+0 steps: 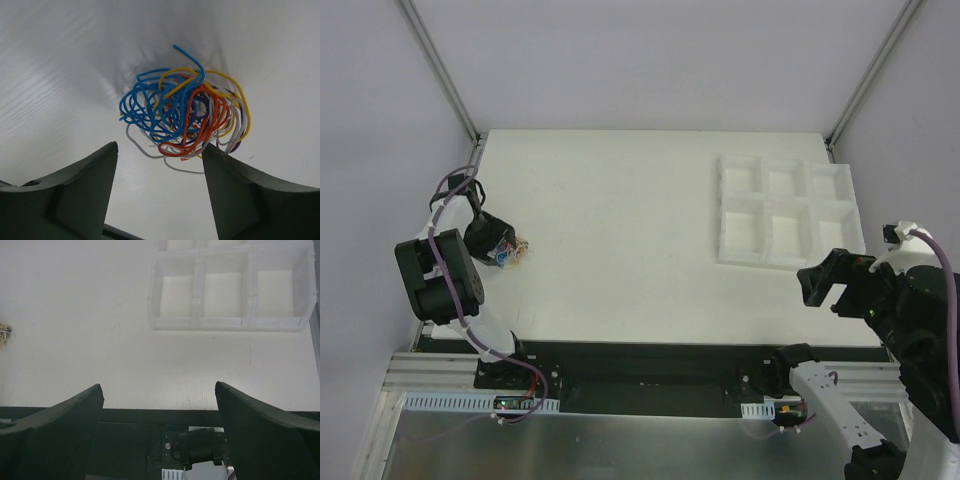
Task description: Untangle the cables
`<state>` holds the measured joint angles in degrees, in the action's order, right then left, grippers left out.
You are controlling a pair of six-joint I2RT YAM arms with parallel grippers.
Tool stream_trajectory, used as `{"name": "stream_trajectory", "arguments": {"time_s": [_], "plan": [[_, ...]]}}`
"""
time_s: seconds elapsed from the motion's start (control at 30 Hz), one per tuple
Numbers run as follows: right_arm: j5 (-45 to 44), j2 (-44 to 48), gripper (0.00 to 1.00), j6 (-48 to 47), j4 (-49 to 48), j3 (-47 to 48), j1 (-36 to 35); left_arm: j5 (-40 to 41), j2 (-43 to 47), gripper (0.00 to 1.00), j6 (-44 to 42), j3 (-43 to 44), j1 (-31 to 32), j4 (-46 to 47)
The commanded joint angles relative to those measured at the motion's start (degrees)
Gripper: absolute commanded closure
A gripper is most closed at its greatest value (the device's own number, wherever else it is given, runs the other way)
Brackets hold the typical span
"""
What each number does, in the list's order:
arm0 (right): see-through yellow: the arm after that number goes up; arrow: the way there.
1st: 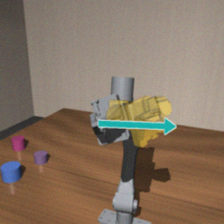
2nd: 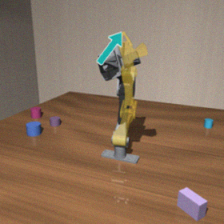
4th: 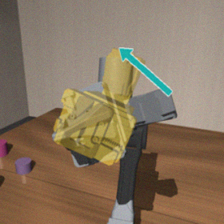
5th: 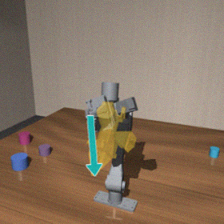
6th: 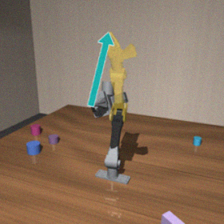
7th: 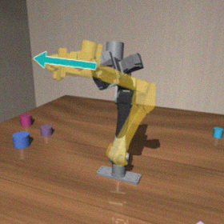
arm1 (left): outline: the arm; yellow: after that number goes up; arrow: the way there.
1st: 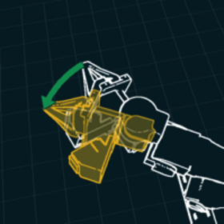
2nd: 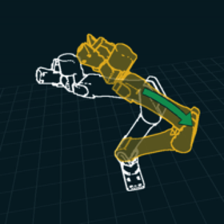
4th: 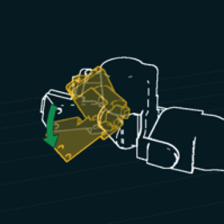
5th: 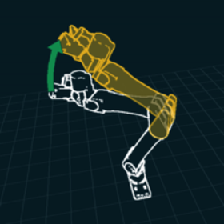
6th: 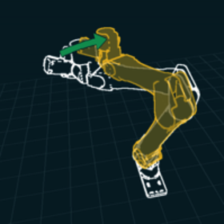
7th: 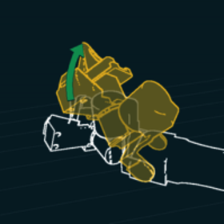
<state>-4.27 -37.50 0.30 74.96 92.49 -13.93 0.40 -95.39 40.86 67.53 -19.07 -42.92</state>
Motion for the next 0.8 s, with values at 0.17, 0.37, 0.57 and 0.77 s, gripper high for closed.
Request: {"name": "stream_trajectory", "arguments": {"time_s": [0.17, 0.37, 0.57, 0.77], "plan": [[2.0, 1.5, 0.04, 2.3, -6.0, -8.9, -0.3, -12.9, 6.3, 0.75, -2.3, -14.0, 10.9, 6.9], [13.3, -1.3, 0.04, 4.1, -13.7, -18.6, -0.4, -14.3, 19.0, 0.96, 5.5, -24.8, 33.9, 11.9], [29.1, -9.8, 0.02, 6.5, -24.3, -28.7, -1.7, -13.2, 21.9, 0.78, 8.9, -25.1, 50.6, 14.5], [30.5, -20.7, 0.03, 8.7, -33.7, -32.8, -11.6, -16.4, 21.2, 0.34, 5.9, -20.9, 55.1, 19.4]]}}
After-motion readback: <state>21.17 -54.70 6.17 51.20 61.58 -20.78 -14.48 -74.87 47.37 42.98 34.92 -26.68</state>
